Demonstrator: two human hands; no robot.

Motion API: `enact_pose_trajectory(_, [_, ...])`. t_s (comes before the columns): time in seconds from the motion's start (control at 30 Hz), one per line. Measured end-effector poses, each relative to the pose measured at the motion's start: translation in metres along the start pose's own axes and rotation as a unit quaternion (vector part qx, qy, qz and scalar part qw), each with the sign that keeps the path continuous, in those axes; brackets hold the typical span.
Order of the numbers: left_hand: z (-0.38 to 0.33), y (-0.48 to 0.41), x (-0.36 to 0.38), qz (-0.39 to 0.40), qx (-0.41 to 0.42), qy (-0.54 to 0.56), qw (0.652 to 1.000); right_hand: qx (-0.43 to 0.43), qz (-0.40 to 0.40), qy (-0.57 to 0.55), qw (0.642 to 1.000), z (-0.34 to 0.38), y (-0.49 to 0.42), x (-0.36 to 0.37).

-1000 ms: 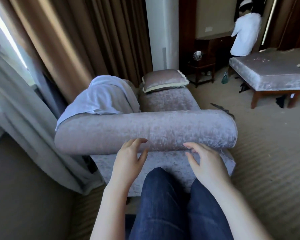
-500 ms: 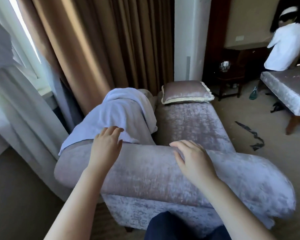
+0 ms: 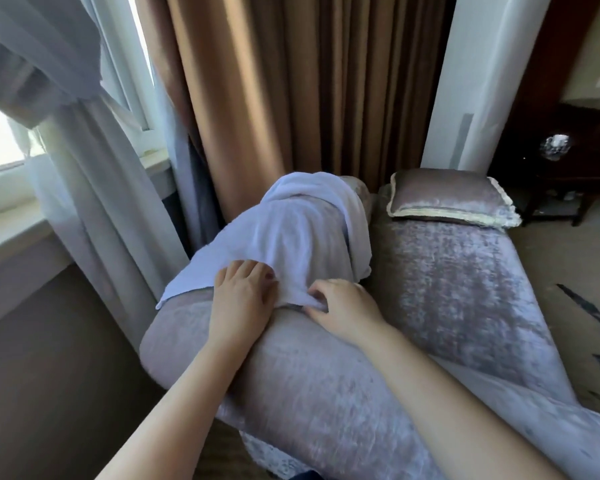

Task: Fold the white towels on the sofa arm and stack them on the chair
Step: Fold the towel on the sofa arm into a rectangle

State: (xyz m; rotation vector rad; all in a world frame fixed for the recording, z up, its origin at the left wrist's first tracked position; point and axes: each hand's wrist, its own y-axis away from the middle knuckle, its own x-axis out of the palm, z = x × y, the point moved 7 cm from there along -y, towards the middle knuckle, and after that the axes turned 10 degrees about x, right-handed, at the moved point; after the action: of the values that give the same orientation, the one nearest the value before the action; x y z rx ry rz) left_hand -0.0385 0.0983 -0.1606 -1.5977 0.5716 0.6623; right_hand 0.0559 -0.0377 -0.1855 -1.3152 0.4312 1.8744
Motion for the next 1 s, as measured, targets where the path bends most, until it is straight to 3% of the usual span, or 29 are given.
enact_pose_trajectory(0.33, [-0.004, 0.003, -0.001, 0.004, 0.019, 0.019, 1.0, 0.055, -0.077, 0.004, 0.996, -0.011, -0.006, -0.003])
enact_pose_trajectory(1.0, [-0.001, 0.003, 0.0, -0.001, -0.003, 0.013, 1.0, 0.066, -0.11, -0.059, 0.99, -0.017, -0.007, -0.005])
